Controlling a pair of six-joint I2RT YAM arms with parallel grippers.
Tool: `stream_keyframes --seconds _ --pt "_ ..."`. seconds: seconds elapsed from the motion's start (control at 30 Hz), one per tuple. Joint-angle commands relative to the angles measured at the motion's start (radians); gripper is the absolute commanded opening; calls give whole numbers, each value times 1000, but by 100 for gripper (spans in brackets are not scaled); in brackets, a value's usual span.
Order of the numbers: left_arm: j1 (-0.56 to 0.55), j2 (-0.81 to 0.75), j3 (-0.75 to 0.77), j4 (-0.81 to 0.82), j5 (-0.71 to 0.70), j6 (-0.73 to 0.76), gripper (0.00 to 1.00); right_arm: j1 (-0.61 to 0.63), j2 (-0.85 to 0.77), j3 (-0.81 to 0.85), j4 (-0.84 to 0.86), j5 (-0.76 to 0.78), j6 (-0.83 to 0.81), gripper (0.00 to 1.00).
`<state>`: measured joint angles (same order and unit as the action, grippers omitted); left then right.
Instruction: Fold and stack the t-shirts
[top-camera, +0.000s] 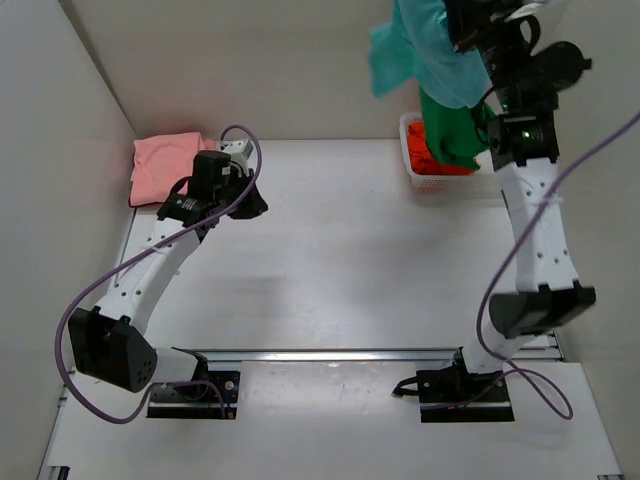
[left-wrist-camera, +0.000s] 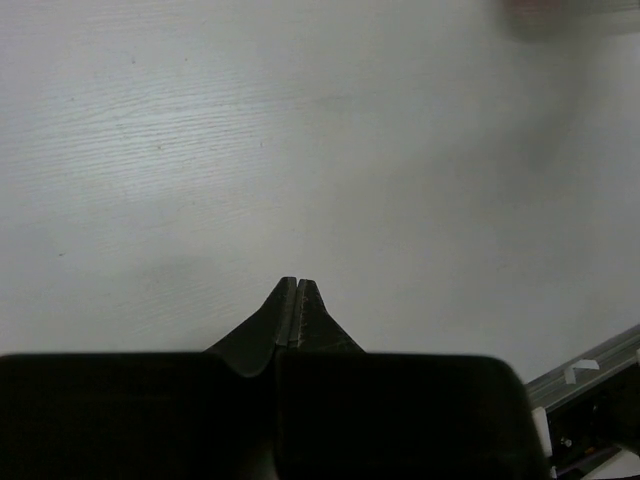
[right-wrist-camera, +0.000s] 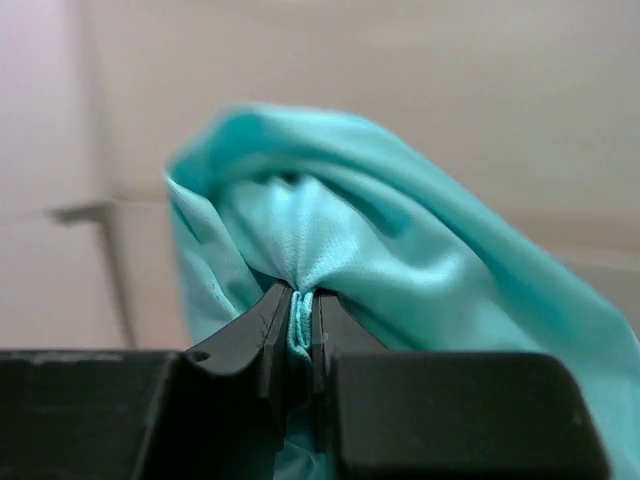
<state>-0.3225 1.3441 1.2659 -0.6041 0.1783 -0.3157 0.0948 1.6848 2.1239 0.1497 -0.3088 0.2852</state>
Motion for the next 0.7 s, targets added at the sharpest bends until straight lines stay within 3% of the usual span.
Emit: stream_keyframes --seconds 0.0,0.07,0.1,0.23,0.33,0.4,0.57,0.67 --pt "-18 -40 -43 41 62 -54 0 37 -182 -254 274 -55 158 0" --pt "-15 -57 -57 37 64 -62 0 63 -250 -367 277 -71 184 4" --pt "-19 -72 -69 30 59 -63 0 71 -272 -393 257 -84 175 0" --pt "-13 -118 -114 26 73 -82 0 167 -284 -384 65 -64 98 0" --pt "-10 -137 -138 30 84 -94 0 148 -303 -456 108 -52 115 0" --pt "-7 -146 -149 30 82 -94 0 116 -281 -437 134 -91 166 0" --pt "10 -166 -172 27 84 -95 1 128 -156 -205 93 -185 152 0" --pt "19 -164 -148 3 34 -102 0 186 -70 -139 55 -248 172 0"
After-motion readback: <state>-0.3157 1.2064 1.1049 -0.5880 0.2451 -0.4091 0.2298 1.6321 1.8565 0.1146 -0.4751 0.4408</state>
